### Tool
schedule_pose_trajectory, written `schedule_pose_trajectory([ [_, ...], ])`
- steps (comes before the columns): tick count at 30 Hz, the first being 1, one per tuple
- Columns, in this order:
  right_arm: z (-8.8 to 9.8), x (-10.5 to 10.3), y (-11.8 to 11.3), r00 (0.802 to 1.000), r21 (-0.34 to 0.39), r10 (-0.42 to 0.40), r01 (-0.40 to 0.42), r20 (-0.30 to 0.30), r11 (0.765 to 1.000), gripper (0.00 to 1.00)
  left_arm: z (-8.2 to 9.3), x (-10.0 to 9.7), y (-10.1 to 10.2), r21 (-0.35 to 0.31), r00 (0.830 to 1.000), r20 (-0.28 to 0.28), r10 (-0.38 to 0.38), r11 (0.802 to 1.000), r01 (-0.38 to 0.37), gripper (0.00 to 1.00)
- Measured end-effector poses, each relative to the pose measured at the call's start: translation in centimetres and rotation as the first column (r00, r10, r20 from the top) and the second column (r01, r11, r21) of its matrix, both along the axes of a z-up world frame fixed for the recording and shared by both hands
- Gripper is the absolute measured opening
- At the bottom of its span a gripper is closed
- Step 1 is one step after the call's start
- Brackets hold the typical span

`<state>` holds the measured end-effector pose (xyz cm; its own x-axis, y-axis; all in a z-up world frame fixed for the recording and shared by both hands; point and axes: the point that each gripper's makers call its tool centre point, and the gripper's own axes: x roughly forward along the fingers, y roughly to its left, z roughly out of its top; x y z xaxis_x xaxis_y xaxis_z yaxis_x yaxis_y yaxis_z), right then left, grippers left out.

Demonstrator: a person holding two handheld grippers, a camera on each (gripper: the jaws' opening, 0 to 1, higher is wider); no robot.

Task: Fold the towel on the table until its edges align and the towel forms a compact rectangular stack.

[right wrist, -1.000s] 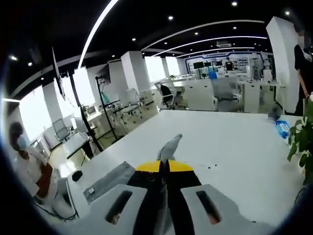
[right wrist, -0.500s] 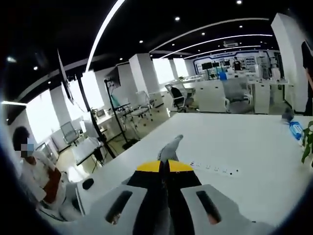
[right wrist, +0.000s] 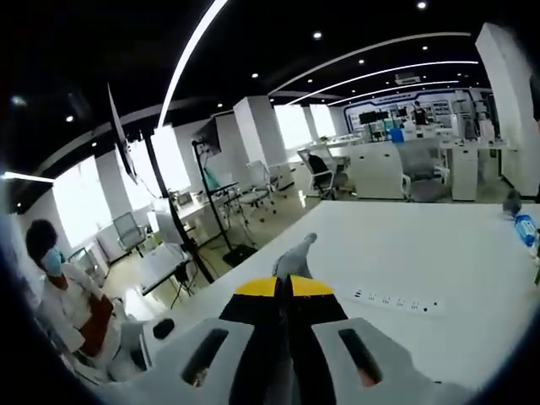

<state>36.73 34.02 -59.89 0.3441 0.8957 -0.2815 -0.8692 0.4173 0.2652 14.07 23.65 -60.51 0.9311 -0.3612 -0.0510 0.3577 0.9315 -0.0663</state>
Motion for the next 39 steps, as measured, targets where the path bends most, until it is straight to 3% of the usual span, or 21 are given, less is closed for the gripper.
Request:
schedule_pose_trajectory([
  [8, -0.7, -0.6, 1.7, 1.000, -0.003, 0.018, -0.018, -0.013, 1.000, 0.00, -0.6, -0.6, 1.7, -0.001, 0.999, -0.016, 0.038, 0.999, -0.039, 0.08],
  [14, -2.3, -1.0, 3.0, 1.000, -0.031, 0.025, -0.025, -0.016, 0.999, 0.00, -2.5, -1.0, 3.4, 0.015, 0.995, -0.060, 0.079, 0.997, -0.078, 0.08],
  [18, -3.7, -1.3, 3.8, 0.999, -0.044, 0.020, -0.022, -0.033, 0.999, 0.00, -4.2, -1.6, 5.2, 0.003, 0.983, -0.108, 0.150, 0.989, -0.150, 0.08],
  [23, -5.0, -2.0, 5.3, 0.998, -0.051, 0.034, -0.037, -0.055, 0.998, 0.00, -5.2, -2.4, 7.1, -0.030, 0.969, -0.124, 0.211, 0.976, -0.216, 0.08],
  [30, -6.2, -2.8, 7.7, 0.997, -0.067, 0.049, -0.053, -0.062, 0.996, 0.00, -7.2, -3.4, 10.8, -0.065, 0.932, -0.168, 0.322, 0.940, -0.336, 0.08],
  [33, -6.7, -3.1, 8.6, 0.996, -0.069, 0.057, -0.062, -0.069, 0.996, 0.00, -8.0, -3.9, 12.5, -0.041, 0.900, -0.183, 0.396, 0.911, -0.410, 0.08],
  [36, -7.7, -3.5, 9.8, 0.995, -0.083, 0.068, -0.074, -0.073, 0.994, 0.00, -8.4, -4.1, 13.3, -0.078, 0.881, -0.189, 0.434, 0.888, -0.454, 0.08],
  [39, -8.7, -3.8, 10.7, 0.993, -0.096, 0.075, -0.084, -0.086, 0.992, 0.00, -9.3, -4.5, 14.3, -0.069, 0.860, -0.201, 0.468, 0.869, -0.489, 0.08],
])
